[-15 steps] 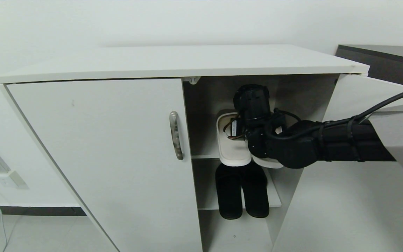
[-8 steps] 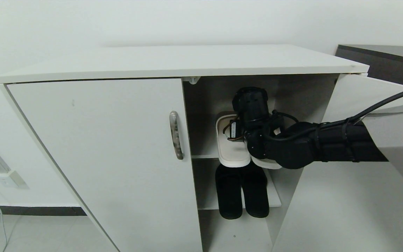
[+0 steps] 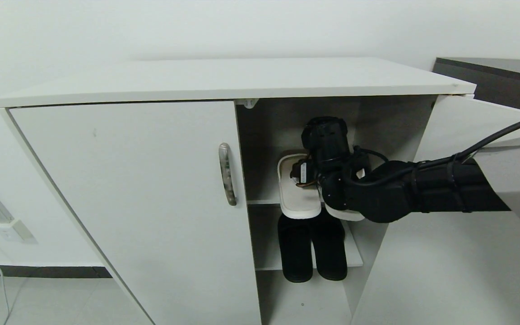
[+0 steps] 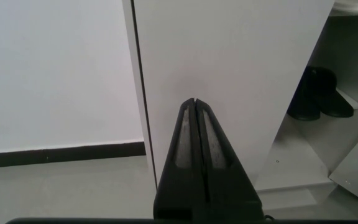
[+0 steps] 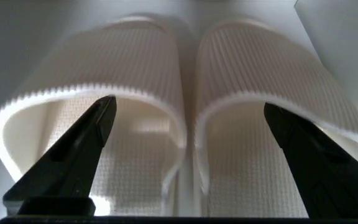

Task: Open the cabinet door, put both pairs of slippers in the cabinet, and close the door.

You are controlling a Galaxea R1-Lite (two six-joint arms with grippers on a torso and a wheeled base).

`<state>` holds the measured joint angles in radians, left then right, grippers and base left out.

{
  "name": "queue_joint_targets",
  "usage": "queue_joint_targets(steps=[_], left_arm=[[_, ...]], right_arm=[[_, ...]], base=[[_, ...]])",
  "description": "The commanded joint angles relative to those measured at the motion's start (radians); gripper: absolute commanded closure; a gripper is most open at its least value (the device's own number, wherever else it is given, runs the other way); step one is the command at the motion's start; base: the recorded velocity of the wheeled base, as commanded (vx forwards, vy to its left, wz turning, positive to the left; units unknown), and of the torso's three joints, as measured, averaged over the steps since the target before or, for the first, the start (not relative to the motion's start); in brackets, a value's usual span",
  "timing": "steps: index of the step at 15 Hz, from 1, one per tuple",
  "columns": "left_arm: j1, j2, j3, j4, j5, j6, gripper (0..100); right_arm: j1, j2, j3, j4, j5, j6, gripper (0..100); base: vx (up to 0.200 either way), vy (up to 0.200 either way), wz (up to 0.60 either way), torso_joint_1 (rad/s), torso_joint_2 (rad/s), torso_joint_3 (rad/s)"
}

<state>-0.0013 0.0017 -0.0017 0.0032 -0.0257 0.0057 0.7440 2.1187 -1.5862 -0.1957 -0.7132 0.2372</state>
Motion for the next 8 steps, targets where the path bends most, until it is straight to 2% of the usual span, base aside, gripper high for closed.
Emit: queue_joint_targets(steps=[1, 8], left_arm=[[0.0, 0.001, 0.0, 0.0, 0.0, 0.0, 100], [0.001, 0.001, 0.0, 0.0, 0.0, 0.0, 100]], right_arm=[[0.021, -0.072, 0.068, -0.005, 0.0, 0.002, 0], [0.106, -0.258, 0.319, -0.039, -0.003, 0.048, 0]], base=[[0.0, 0.0, 0.0, 0.0, 0.0, 0.0], [0.0, 0.0, 0.0, 0.0, 0.0, 0.0]])
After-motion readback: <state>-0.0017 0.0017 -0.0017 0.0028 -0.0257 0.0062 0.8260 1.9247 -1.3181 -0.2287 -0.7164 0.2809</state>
